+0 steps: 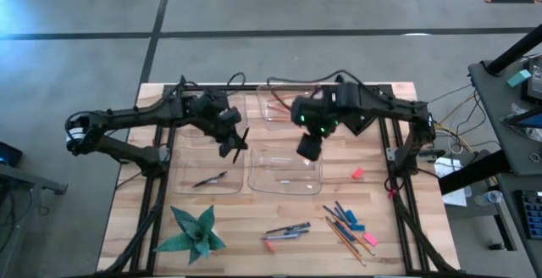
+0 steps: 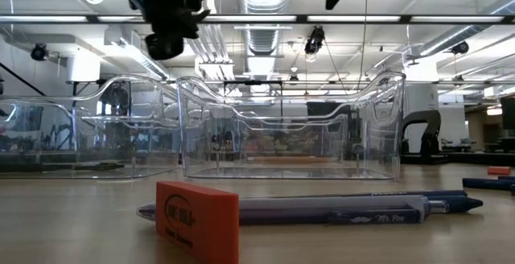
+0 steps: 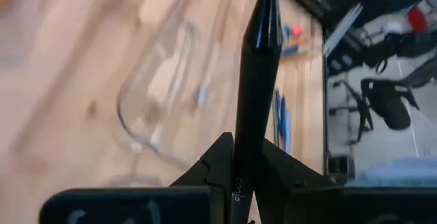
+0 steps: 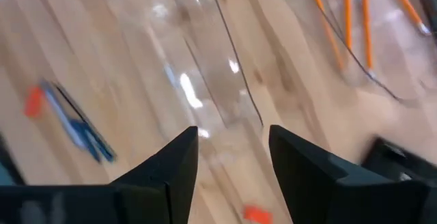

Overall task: Sort crayons/erasers/pens/pencils in bins
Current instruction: Put the black pen into the bottom left transparent bin, then put the orange eraser into the bottom right transparent bin

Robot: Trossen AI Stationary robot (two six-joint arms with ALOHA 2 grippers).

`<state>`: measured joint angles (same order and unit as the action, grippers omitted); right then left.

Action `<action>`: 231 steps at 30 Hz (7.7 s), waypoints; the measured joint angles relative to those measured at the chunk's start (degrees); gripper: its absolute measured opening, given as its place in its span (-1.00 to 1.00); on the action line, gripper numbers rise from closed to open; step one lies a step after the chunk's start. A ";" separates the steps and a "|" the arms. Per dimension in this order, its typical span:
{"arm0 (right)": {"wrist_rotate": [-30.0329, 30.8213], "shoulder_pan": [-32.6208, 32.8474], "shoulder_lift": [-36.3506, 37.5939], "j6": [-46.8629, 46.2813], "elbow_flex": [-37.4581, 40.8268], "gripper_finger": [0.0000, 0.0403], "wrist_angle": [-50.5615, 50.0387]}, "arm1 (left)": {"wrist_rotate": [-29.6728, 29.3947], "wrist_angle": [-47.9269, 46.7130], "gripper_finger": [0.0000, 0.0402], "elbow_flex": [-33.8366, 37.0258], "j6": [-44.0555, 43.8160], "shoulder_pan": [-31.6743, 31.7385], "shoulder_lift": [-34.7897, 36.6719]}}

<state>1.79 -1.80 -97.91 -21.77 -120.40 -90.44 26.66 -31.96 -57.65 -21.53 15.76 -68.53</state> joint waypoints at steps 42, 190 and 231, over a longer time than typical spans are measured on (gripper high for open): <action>8.07 34.69 15.39 -58.07 60.09 -0.31 26.99 | -26.24 -17.97 -0.90 13.42 -19.33 -16.12 -5.86; 26.55 9.94 33.38 -36.71 74.98 -0.61 83.03 | -39.10 -0.21 -0.47 -6.10 -2.20 -11.22 9.01; -3.33 2.90 -8.10 -14.57 43.66 -0.60 67.92 | -38.60 16.02 -0.47 -5.73 -12.65 -14.29 9.53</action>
<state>-1.54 1.10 -106.01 -36.34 -76.74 -22.52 -11.94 -15.95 -63.37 -34.17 1.48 -59.00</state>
